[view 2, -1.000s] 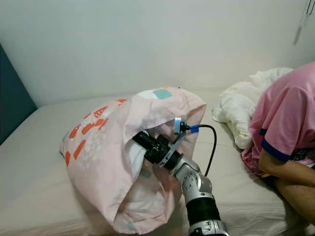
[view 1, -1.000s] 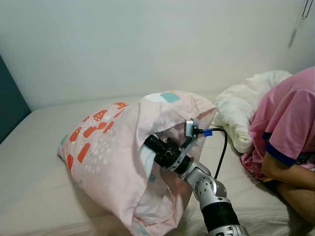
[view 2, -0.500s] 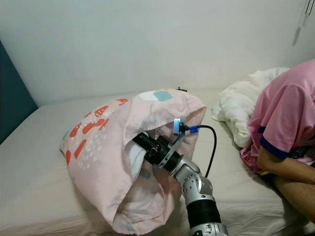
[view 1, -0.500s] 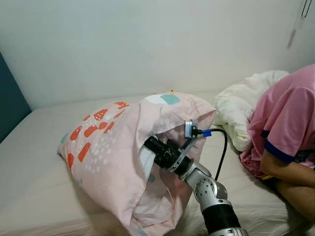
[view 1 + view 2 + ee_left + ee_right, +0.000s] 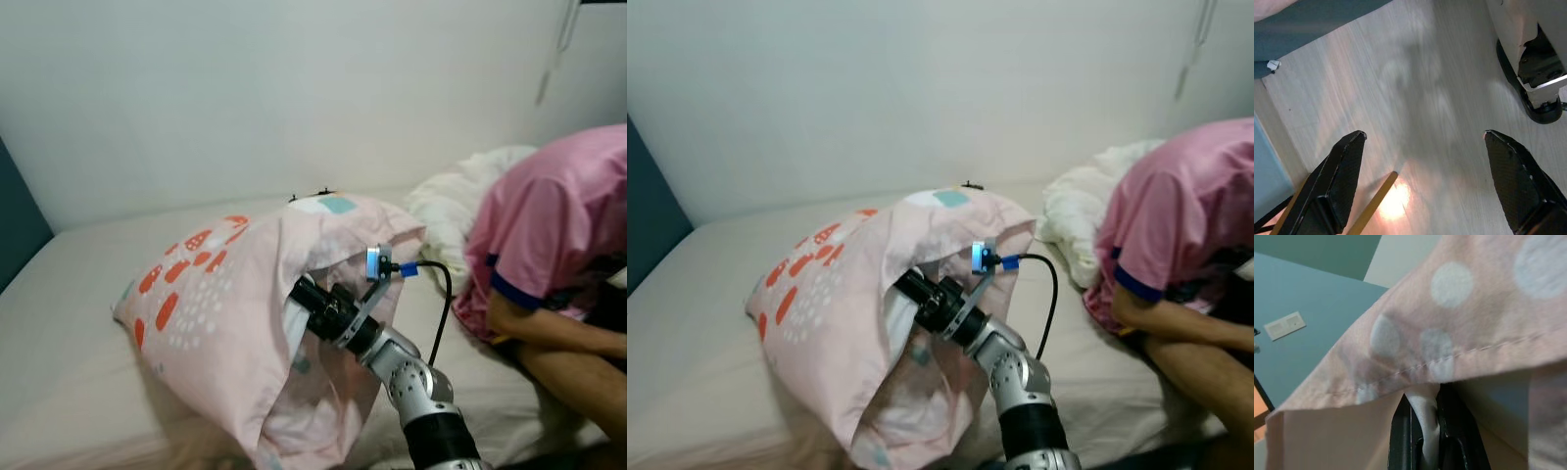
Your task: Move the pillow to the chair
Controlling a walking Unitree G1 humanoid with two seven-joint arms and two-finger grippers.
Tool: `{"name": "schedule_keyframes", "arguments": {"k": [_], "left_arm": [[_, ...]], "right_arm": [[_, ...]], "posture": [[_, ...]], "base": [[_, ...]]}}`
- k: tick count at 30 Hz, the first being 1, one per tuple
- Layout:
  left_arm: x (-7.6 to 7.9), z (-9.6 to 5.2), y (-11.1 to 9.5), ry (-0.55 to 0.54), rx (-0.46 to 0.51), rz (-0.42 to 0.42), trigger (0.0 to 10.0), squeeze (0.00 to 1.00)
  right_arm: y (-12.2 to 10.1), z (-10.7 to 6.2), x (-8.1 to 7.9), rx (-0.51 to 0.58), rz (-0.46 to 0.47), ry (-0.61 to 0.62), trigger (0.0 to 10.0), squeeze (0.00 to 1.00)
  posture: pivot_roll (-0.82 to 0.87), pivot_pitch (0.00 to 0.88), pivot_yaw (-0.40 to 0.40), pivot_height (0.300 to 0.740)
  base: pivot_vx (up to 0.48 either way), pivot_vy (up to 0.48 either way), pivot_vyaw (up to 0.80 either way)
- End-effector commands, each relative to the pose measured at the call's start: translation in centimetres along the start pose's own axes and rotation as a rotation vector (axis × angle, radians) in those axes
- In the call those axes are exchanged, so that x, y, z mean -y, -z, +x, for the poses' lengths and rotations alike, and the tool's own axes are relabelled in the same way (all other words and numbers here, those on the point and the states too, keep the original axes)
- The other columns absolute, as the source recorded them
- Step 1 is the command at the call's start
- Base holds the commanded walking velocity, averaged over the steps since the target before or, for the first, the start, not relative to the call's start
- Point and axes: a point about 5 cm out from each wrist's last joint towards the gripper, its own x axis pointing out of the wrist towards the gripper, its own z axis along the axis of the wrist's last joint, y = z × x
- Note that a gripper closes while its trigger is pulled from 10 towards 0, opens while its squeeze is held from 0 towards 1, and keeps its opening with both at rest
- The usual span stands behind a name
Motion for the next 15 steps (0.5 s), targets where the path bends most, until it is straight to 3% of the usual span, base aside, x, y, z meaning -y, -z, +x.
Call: {"name": "schedule_keyframes", "arguments": {"k": [1,15], "left_arm": [[1.19,0.1,-1.14,0.035,0.047,-0.009,10.0,0.0],[1.45,0.08,-1.01,0.042,0.047,0.018,10.0,0.0]], "right_arm": [[-0.27,0.79,-0.83,0.031,-0.004,-0.052,0.0,0.0],[-0.29,0.82,-0.77,0.046,-0.006,-0.023,0.0,0.0]], "posture": [[-0.02,0.008,0.029,0.492],[-0.02,0.018,0.037,0.559]], "base": [[0.0,0.0,0.0],[0.0,0.0,0.0]]}}
